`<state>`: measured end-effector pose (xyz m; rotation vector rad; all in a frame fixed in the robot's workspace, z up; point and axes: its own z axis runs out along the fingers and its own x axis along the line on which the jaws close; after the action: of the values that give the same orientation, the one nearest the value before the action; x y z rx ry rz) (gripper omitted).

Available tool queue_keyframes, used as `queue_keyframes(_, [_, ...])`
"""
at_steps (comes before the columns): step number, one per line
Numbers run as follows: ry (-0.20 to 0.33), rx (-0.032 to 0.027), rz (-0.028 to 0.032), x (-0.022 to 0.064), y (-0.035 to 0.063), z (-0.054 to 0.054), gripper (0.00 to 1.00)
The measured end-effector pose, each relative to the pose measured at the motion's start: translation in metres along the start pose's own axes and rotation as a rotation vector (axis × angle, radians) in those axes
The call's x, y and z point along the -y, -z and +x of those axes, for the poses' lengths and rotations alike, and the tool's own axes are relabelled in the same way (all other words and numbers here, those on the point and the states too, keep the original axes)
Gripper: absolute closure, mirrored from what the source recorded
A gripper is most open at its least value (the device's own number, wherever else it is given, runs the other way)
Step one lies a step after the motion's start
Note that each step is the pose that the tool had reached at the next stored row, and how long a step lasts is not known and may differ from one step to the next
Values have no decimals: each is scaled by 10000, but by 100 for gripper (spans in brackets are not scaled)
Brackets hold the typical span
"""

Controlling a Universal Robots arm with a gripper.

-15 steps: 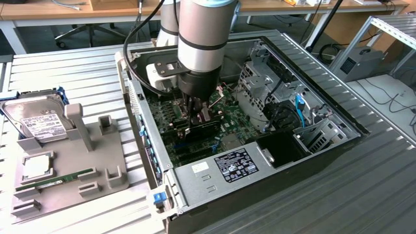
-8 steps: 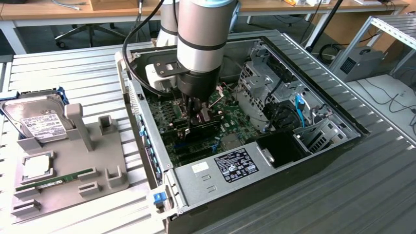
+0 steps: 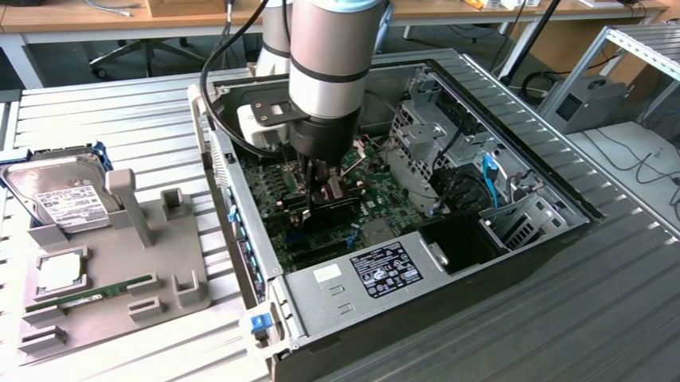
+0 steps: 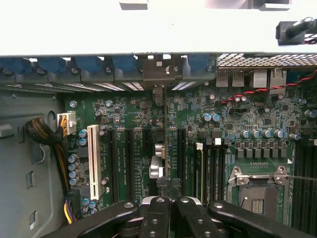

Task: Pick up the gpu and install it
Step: 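Press down on the gpu until it lock into place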

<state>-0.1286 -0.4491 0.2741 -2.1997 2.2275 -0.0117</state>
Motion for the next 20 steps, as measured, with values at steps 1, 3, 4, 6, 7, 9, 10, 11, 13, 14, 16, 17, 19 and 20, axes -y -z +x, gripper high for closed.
queue_keyframes(1, [0,1,0,0,0,0,89])
queue_keyframes(3, [0,3,1,0,-1,-1,89])
queue_keyframes(4, [0,4,1,0,-1,-1,89])
queue_keyframes(6, [-1,4,1,0,-1,-1,89])
queue_keyframes(7, [-1,4,1,0,-1,-1,89])
queue_keyframes(9, [0,3,1,0,-1,-1,89])
queue_keyframes(10, [0,3,1,-1,-1,-1,89])
queue_keyframes(11, [0,3,1,-2,-1,-1,89])
queue_keyframes(13, [0,3,2,-4,-2,-1,89])
queue_keyframes(14, [-1,4,2,-5,-3,-1,89])
queue_keyframes(16, [-4,3,1,-11,-4,-1,89])
queue_keyframes(17, [-5,2,0,-13,-4,-1,89])
queue_keyframes(19, [-9,4,1,-19,-6,-1,89])
queue_keyframes(20, [-11,3,0,-22,-6,-1,89])
